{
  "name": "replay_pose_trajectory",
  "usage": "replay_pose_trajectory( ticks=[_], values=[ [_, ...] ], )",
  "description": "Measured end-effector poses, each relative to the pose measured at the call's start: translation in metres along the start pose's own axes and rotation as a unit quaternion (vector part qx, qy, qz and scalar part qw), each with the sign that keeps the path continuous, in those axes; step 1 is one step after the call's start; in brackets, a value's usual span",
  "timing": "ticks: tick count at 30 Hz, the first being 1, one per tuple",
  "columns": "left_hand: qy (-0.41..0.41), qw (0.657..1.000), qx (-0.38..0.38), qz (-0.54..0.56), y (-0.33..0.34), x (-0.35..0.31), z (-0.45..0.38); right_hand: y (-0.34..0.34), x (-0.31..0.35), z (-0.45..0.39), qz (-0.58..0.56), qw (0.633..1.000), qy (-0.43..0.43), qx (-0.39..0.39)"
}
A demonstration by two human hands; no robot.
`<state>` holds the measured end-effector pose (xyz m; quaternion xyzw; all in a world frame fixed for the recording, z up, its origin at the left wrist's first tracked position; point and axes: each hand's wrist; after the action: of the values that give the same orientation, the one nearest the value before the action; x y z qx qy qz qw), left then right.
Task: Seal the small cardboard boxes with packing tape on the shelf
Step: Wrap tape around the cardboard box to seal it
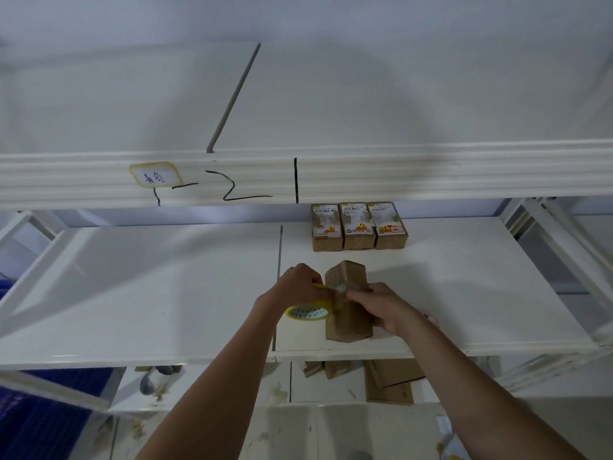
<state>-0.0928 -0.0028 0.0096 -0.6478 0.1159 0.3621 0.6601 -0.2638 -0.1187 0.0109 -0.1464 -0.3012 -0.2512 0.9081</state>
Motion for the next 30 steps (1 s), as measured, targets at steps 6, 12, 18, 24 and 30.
replay_pose_trajectory(
  ticks=[6, 12, 18, 24, 30],
  values=[
    [-0.005, 0.993, 0.039, 0.110, -0.019, 0.011, 0.010, -0.013, -0.004, -0.005, 0.003, 1.000, 0.005, -0.009],
    [-0.018, 0.992, 0.030, 0.119, -0.020, 0.016, 0.008, -0.012, -0.002, -0.002, 0.005, 1.000, 0.000, 0.006],
    [-0.032, 0.997, 0.040, 0.057, -0.024, 0.022, 0.006, -0.010, -0.001, 0.006, -0.005, 1.000, -0.007, 0.014],
    [-0.052, 0.997, 0.014, -0.052, -0.023, 0.019, 0.009, -0.015, 0.010, 0.014, -0.027, 0.998, -0.028, 0.043],
    [-0.058, 0.996, 0.033, -0.051, -0.023, 0.014, 0.007, -0.018, 0.004, 0.011, -0.045, 0.996, -0.036, 0.066]
  ],
)
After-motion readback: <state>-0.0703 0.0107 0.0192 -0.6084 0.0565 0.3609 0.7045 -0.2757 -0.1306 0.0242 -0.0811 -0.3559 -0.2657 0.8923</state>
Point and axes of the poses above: each hand's wrist, its own z-axis away from the middle knuckle, its own y-axis out of the palm, x = y × z, and after that the axes turned 14 degrees about y, right-handed
